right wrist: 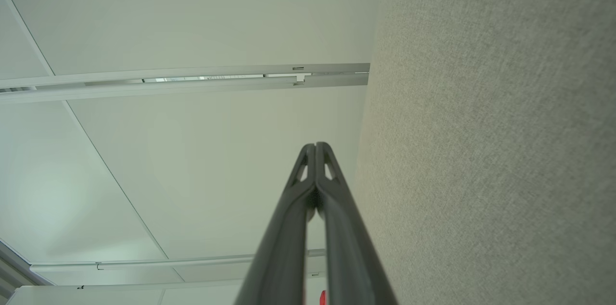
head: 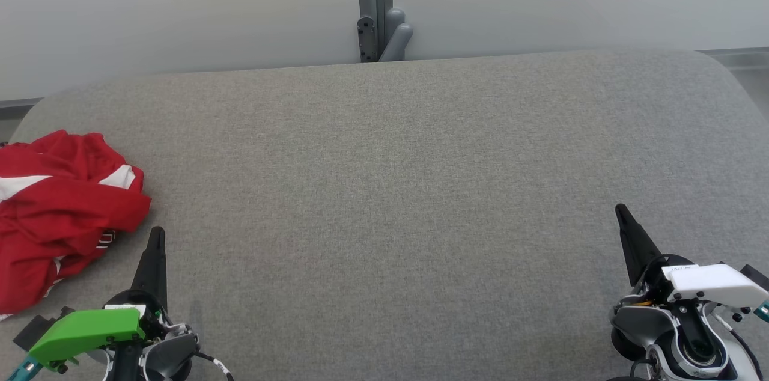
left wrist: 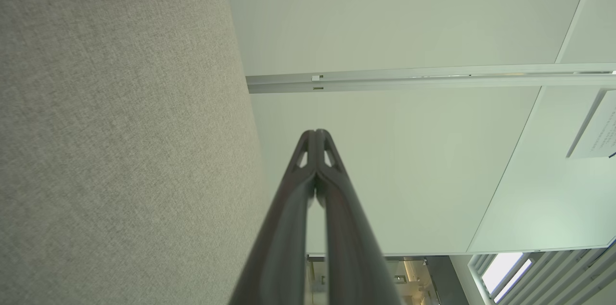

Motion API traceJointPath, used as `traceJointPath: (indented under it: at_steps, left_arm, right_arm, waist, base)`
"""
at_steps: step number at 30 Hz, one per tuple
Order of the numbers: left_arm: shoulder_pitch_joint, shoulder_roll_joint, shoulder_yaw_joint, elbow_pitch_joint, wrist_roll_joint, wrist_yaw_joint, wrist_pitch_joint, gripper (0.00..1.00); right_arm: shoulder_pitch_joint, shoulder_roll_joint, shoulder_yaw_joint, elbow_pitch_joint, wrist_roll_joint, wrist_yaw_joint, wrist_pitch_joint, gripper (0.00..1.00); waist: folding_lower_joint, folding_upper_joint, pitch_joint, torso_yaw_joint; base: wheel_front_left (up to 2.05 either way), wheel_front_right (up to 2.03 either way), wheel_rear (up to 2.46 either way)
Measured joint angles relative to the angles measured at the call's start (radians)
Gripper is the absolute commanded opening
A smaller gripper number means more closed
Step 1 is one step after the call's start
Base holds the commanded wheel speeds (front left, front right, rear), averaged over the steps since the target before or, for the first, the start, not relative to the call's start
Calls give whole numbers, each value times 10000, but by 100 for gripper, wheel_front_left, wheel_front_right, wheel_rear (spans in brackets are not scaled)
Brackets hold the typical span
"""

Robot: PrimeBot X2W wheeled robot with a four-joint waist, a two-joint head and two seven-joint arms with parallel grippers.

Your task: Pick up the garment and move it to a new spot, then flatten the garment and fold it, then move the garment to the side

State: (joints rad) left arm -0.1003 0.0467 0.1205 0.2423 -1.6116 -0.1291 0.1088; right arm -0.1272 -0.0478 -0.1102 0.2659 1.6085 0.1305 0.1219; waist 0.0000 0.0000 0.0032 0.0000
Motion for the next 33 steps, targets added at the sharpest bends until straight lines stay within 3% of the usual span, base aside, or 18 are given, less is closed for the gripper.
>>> traceJointPath:
  at_steps: [33]
  left_arm:
    - [0,0,0,0,0,0,0,0]
  right_arm:
    - [0,0,0,0,0,0,0,0]
  waist:
    - [0,0,0,0]
  base:
    - [0,0,0]
